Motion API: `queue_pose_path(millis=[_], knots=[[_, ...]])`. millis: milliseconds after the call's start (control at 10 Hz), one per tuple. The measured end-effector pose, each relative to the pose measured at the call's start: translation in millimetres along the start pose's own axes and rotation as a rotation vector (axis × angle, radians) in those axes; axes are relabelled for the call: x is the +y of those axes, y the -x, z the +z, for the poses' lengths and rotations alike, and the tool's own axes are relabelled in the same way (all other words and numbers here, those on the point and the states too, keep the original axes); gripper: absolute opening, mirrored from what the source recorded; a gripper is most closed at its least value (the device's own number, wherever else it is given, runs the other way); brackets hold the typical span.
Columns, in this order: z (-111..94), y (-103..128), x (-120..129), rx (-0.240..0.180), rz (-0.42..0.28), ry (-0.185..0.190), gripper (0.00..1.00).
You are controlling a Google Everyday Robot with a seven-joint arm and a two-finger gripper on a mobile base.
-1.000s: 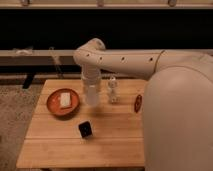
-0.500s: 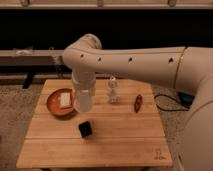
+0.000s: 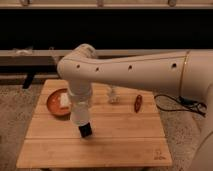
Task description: Place the ceramic cup over the eraser
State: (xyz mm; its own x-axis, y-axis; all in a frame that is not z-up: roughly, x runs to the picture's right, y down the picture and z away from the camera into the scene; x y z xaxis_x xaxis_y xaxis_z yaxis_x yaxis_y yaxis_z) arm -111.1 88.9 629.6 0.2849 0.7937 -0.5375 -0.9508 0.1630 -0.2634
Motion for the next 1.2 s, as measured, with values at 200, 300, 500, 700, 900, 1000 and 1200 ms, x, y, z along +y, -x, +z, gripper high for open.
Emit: queue_pose_path(millis=[200,300,500,700,900,1000,1200], knots=[[14,-11,0,0.003,0.013,-0.018,0.00],[24,-14,-3,-0.007,0.024,-0.034,0.02],[47,-19,-1,-0.028,0.045,-0.058,0.16],[76,-22,-1,-0.054,0.070,-0.091,0.39],[92,-23,0,-0.048,0.076,-0.106,0.56],[100,-23,-1,-0.040,0.080,-0.113,0.68],[110,-22,-5,-0.029,0.091,-0.118,0.80]])
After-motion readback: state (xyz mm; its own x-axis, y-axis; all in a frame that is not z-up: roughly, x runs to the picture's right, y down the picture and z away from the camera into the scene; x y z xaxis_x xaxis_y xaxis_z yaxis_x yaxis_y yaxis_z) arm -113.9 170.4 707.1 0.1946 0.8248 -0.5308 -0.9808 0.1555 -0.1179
